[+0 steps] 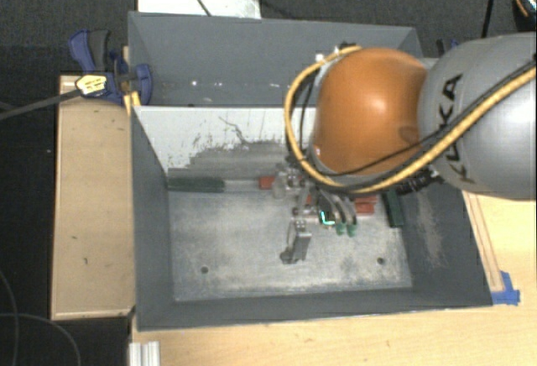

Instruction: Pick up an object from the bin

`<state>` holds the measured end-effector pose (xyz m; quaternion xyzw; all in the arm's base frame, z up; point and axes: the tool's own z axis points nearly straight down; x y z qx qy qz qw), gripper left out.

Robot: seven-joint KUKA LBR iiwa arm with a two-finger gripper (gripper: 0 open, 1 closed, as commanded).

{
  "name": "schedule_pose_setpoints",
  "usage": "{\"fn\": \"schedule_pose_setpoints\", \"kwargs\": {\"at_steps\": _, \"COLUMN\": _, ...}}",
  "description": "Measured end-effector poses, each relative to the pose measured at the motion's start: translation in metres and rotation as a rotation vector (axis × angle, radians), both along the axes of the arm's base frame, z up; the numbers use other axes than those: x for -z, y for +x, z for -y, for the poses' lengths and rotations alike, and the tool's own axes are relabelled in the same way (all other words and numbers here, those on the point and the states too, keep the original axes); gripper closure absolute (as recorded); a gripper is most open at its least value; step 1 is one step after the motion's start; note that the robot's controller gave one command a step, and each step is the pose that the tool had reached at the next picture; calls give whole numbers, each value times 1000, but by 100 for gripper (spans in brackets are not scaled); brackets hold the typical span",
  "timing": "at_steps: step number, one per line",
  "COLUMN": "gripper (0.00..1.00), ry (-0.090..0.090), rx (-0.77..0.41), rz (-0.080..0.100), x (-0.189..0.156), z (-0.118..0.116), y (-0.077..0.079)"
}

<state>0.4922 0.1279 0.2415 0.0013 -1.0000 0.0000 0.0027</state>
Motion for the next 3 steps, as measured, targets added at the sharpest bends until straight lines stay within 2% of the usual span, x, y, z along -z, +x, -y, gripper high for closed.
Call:
{"fn": "schedule_pose_setpoints", "kwargs": {"at_steps": 1, "gripper": 0, "ry": 1, "rx": -248, "rz": 1, "x": 175, "z": 91, "y": 59}}
{"fn": "schedule_pose_setpoints", "kwargs": {"at_steps": 2, "gripper": 0, "ry": 4, "rx": -465, "rz": 7, "x": 171, "z": 150, "y": 98}}
{"fn": "schedule_pose_setpoints", "kwargs": {"at_steps": 3, "gripper": 0, "ry": -1, "rx": -450, "rz": 12, "x": 139, "z": 194, "y": 90}}
